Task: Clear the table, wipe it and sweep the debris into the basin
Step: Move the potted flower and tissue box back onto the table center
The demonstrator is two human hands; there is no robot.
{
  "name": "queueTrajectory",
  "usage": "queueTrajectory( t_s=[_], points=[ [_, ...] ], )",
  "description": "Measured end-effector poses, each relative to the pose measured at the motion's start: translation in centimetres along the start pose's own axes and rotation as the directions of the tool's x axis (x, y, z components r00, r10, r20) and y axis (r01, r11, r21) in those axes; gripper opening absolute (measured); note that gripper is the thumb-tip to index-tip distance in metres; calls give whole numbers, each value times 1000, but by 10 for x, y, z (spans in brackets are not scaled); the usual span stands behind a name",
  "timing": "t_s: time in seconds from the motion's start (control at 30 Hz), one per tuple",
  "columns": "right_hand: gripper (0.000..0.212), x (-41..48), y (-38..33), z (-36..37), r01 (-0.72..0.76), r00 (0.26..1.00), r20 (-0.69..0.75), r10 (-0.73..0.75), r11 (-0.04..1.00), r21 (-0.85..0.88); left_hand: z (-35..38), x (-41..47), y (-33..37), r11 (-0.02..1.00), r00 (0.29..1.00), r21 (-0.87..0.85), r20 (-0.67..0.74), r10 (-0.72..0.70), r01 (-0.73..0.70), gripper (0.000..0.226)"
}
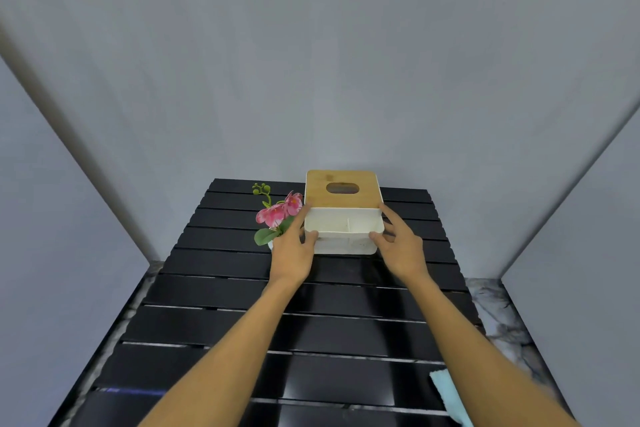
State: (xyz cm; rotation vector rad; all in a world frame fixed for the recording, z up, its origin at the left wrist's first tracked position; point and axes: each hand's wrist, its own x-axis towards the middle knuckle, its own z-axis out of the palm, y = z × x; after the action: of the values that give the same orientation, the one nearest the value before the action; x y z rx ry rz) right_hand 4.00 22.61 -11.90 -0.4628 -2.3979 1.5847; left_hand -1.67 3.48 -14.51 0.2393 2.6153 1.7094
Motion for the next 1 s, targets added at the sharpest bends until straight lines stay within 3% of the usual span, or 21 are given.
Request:
queueTrajectory(
  t_s=[0.77, 0.9, 1.0],
  points=[
    [62, -8, -9, 7, -30, 1000, -10, 30, 998, -60, -15, 1, 1, 997, 1000, 66, 12, 26, -27, 56],
    [71, -16, -16, 3, -63, 998, -27, 63, 998, 15, -19, -17, 10, 999, 999, -12, -1, 34, -34, 54],
    [59, -29, -40, -17, -56, 984, -154, 93, 972, 227, -39, -59, 10, 991, 999, -128, -32, -30, 26, 51]
  ],
)
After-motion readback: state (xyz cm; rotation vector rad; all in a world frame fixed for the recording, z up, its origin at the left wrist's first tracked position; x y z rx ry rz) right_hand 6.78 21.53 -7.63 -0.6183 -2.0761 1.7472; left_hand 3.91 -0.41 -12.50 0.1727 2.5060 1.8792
